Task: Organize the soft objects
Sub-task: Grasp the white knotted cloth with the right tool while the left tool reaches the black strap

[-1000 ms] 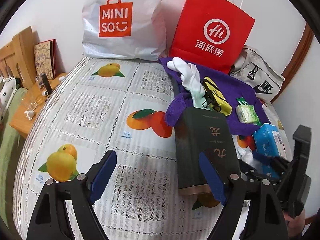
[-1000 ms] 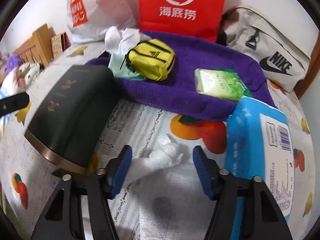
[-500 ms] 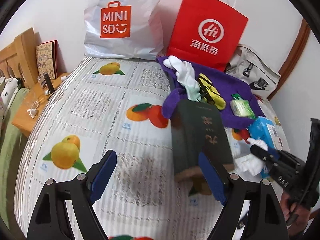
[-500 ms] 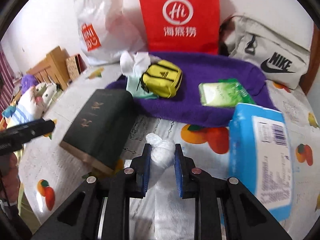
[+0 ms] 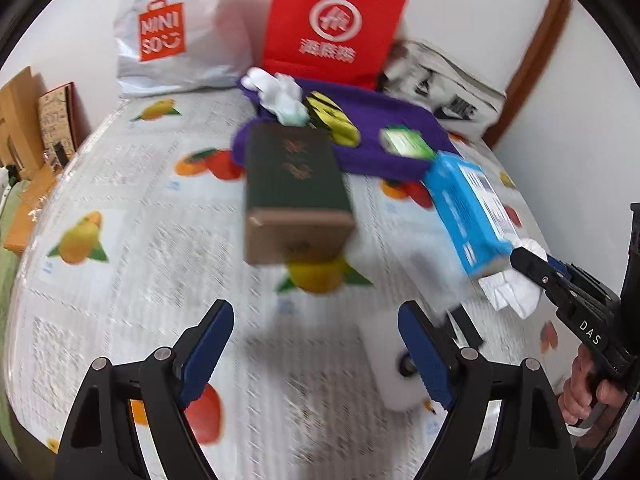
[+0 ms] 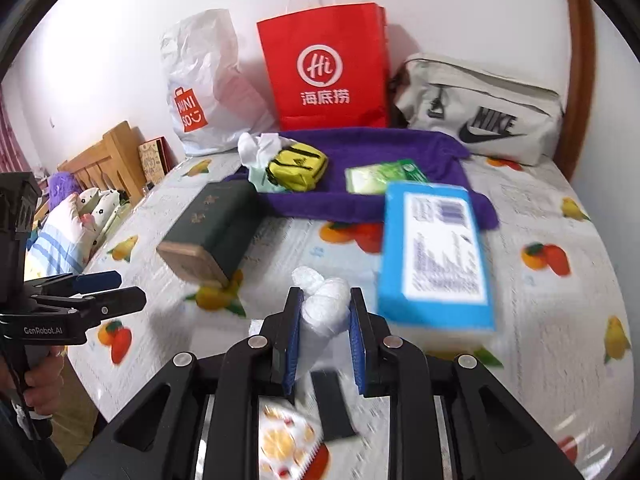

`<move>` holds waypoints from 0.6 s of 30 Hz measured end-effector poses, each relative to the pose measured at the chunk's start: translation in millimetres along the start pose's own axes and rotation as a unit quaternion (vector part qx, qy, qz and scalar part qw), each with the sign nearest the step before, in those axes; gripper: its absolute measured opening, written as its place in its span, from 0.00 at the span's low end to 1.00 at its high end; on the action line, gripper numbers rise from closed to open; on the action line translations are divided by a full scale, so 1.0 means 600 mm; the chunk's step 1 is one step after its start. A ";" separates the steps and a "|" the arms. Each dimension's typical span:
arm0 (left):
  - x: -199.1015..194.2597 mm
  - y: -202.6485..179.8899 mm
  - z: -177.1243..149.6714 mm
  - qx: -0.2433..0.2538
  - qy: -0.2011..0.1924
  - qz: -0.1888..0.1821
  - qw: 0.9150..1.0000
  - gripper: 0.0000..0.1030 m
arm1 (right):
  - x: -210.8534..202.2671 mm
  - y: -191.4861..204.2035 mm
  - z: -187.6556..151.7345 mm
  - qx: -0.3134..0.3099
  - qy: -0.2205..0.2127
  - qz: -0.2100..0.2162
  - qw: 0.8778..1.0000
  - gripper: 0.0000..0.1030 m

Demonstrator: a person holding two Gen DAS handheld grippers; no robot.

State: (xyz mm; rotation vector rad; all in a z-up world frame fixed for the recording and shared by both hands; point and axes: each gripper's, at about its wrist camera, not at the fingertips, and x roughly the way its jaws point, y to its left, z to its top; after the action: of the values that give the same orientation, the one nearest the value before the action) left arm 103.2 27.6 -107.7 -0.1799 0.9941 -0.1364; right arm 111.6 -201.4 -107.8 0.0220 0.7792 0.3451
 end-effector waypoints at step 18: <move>0.032 -0.132 -0.051 0.099 0.014 -0.009 0.995 0.79 | -0.034 -0.095 -0.109 0.063 0.012 -0.014 0.998 0.21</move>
State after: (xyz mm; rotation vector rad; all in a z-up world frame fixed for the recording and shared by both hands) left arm 84.9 -56.0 -122.8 -0.0056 1.0014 -0.2540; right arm 69.6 -268.9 -149.0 0.1260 0.8238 0.2705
